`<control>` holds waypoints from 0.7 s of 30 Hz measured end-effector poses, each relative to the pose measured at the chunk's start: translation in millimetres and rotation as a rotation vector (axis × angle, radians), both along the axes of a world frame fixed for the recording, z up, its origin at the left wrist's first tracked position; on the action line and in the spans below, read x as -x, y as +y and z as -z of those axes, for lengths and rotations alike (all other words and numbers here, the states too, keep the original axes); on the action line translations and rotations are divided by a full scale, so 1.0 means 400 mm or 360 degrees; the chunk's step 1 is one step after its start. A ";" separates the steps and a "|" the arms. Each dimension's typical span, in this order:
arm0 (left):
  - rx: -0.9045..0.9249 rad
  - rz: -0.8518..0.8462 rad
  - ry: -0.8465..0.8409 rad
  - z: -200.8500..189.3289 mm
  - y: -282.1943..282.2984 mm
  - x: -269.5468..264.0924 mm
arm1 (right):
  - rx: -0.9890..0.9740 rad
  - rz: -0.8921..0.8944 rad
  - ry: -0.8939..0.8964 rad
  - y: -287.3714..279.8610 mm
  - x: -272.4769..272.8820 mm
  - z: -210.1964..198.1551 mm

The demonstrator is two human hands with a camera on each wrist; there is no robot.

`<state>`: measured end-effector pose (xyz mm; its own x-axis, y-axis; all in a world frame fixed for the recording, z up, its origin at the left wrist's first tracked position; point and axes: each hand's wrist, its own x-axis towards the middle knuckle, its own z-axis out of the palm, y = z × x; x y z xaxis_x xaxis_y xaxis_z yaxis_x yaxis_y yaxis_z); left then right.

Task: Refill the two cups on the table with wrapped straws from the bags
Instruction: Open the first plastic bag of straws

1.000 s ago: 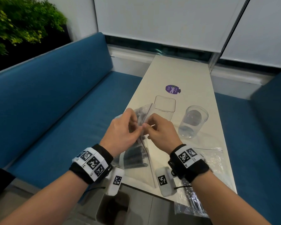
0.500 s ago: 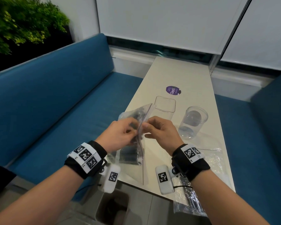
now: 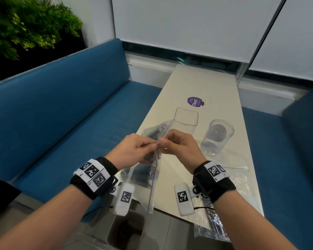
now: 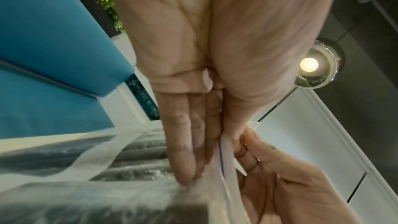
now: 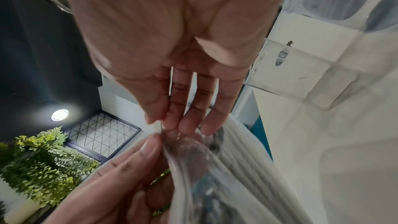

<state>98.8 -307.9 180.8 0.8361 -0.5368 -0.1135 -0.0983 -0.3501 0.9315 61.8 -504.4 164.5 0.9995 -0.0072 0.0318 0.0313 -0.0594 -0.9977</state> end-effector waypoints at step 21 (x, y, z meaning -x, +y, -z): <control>-0.0078 -0.0093 -0.0286 0.001 -0.007 0.007 | 0.0662 -0.0232 -0.0119 0.006 -0.020 -0.005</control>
<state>95.9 -310.8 180.2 0.8748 -0.4843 0.0157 -0.2398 -0.4047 0.8825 69.9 -502.1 166.5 0.9839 0.1625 0.0741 0.1401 -0.4448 -0.8846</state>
